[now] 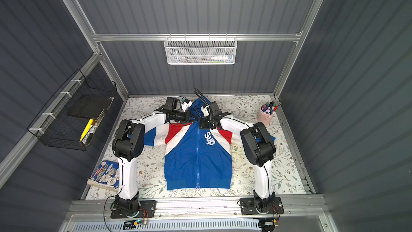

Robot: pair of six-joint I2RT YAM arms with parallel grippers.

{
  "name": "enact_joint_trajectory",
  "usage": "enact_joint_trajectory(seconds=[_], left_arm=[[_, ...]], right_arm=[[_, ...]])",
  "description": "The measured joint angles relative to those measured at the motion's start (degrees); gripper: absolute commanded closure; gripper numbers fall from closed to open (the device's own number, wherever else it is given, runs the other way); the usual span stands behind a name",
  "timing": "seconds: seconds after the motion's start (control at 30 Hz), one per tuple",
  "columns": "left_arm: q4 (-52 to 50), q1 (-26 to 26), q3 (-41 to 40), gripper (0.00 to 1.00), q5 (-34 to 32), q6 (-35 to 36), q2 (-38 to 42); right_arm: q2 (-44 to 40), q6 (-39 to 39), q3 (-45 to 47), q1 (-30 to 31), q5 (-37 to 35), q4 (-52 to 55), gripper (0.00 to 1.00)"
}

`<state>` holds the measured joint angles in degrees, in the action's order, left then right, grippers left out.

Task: Unzip the jacket
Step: Unzip the zipper on the jacket.

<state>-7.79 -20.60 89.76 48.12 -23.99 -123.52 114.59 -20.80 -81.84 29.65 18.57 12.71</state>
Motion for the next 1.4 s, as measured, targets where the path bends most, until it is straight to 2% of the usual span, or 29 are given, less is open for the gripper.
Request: enact_joint_trajectory(seconds=[0.2, 0.4, 0.7, 1.4], left_arm=[[-0.1, -0.3, 0.0, 1.00, 0.6, 0.4, 0.0], [-0.9, -0.3, 0.2, 1.00, 0.6, 0.9, 0.0], [-2.8, -0.3, 1.8, 1.00, 1.2, 1.1, 0.0], [-5.2, -0.3, 3.2, 1.00, 3.2, 1.5, -0.7]], right_arm=[[-1.3, 8.8, -1.4, 0.0, -0.7, 4.8, 1.00], [-1.8, 13.8, -1.5, -0.2, 2.2, 7.3, 1.00], [-3.5, 16.0, 1.2, -0.3, 5.6, 7.4, 1.00], [-5.6, 18.5, 5.7, 0.6, 6.2, 5.0, 1.00]])
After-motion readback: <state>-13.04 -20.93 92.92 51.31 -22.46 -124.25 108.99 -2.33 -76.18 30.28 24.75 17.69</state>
